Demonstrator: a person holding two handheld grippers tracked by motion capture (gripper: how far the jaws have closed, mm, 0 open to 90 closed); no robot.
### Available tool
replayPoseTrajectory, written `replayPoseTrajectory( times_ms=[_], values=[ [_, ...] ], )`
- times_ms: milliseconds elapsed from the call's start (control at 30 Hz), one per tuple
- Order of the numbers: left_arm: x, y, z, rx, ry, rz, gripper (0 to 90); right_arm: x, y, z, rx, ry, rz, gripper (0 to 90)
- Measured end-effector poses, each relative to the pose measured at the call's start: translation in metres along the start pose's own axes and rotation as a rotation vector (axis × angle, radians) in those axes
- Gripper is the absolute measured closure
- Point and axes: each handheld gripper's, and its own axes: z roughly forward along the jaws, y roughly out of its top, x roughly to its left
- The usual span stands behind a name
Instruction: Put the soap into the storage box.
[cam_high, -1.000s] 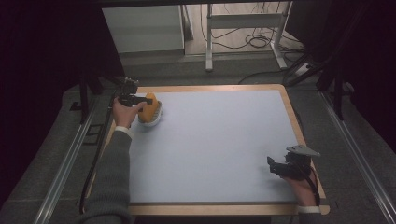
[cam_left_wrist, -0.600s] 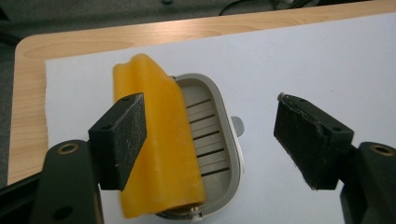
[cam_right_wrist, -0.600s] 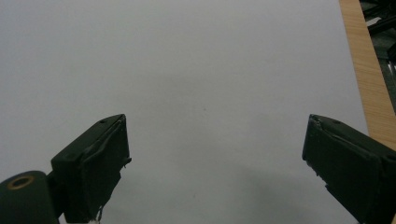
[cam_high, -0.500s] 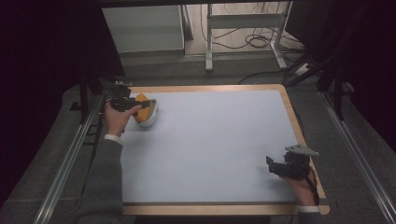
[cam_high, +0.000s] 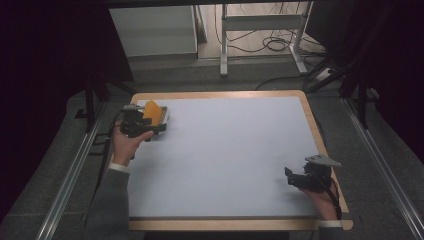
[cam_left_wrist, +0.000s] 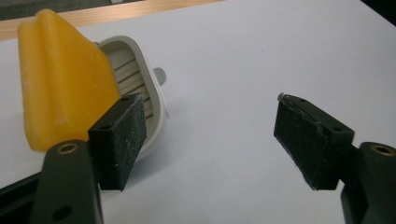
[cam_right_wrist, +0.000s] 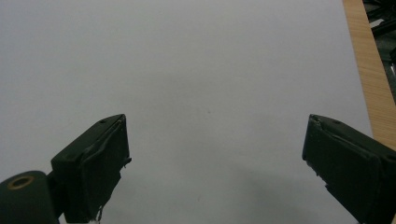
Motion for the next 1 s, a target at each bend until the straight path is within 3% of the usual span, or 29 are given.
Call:
replayPoseTrajectory(
  times_ms=[200, 500, 833, 1000],
  values=[
    [-0.018, -0.037, -0.010, -0.005, -0.052, 0.034, 26.1, 0.001, 0.001, -0.002, -0.008, 0.003, -0.002, 7.3],
    [-0.029, -0.074, -0.013, 0.027, -0.091, 0.032, 25.1, 0.002, 0.002, -0.002, -0.002, 0.006, -0.008, 7.3],
    [-0.032, -0.086, -0.001, 0.062, -0.105, 0.058, 24.2, 0.002, 0.001, -0.002, -0.009, 0.000, -0.006, 7.3],
    [-0.032, -0.086, -0.002, 0.048, -0.101, 0.047, 24.3, 0.003, 0.002, -0.002, -0.019, 0.001, -0.015, 7.3]
  ],
)
